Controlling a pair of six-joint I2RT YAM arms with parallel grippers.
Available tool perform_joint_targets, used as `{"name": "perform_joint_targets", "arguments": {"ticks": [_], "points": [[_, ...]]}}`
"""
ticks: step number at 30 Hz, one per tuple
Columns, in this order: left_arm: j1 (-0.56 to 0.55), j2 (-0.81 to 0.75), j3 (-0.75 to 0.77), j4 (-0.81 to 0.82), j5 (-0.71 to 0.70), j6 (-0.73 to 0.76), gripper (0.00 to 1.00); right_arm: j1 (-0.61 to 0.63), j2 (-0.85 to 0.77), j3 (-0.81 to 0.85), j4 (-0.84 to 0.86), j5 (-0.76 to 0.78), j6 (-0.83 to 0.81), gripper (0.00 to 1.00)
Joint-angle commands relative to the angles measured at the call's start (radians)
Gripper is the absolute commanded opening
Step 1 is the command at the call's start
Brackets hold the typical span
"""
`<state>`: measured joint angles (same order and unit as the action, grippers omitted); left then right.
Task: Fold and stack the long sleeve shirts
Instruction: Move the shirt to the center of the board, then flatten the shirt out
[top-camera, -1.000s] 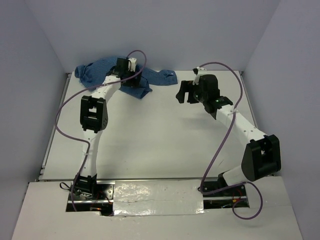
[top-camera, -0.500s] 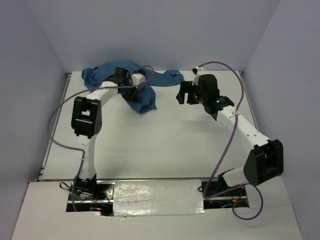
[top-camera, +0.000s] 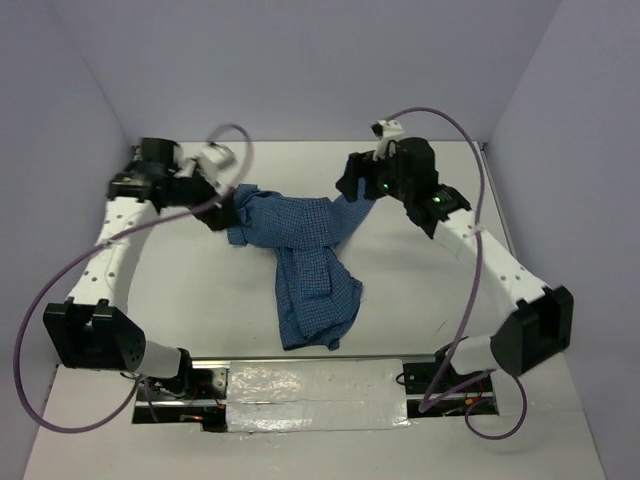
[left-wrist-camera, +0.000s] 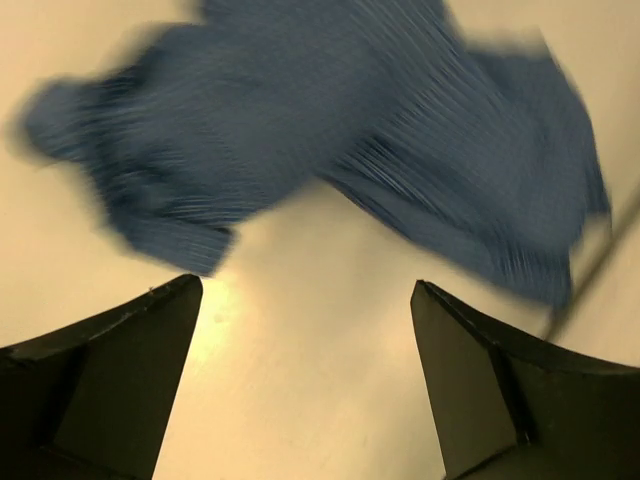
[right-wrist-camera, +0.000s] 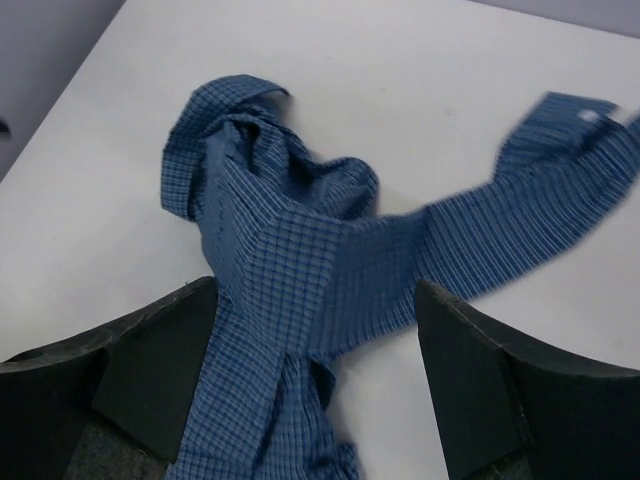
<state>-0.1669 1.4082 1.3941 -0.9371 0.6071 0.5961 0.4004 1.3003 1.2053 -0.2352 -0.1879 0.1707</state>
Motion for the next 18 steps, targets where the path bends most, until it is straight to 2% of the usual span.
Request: {"name": "perform_joint_targets", "arguments": {"ticks": [1,3,5,7,8,10,13,15,17,18], "points": [[0.347,-0.011,0.046,0.28,0.06,-0.565,0.99,0.092,0.147,0.178,-0.01,-0.025,-0.013,0.86],[0.412,0.061,0.039,0.276,0.042,-0.639,0.99,0.147,0.305,0.281,-0.067,0.017,-0.063,0.87],[0.425,0.103,0.0,0.297,-0.021,-0.644,0.99,0.224,0.486,0.491,-0.209,0.088,-0.118,0.87],[0.42,0.146,-0.061,0.355,-0.058,-0.657,0.99,0.297,0.595,0.696,-0.35,0.169,-0.151,0.87],[0.415,0.165,-0.069,0.401,-0.082,-0.657,0.99,0.328,0.673,0.738,-0.38,0.27,-0.213,0.87],[0.394,0.234,-0.064,0.426,-0.113,-0.657,0.99,0.429,0.72,0.767,-0.371,0.364,-0.285,0.88],[0.395,0.333,-0.014,0.431,-0.141,-0.691,0.99,0.561,0.729,0.676,-0.233,0.38,-0.462,0.89],[0.455,0.383,0.017,0.439,-0.094,-0.768,0.98,0.613,0.761,0.669,-0.175,0.424,-0.554,0.9],[0.497,0.411,0.032,0.429,-0.076,-0.791,0.96,0.638,0.881,0.761,-0.222,0.447,-0.55,0.92],[0.519,0.414,0.046,0.42,-0.117,-0.779,0.96,0.635,0.936,0.909,-0.321,0.421,-0.503,0.92]]}}
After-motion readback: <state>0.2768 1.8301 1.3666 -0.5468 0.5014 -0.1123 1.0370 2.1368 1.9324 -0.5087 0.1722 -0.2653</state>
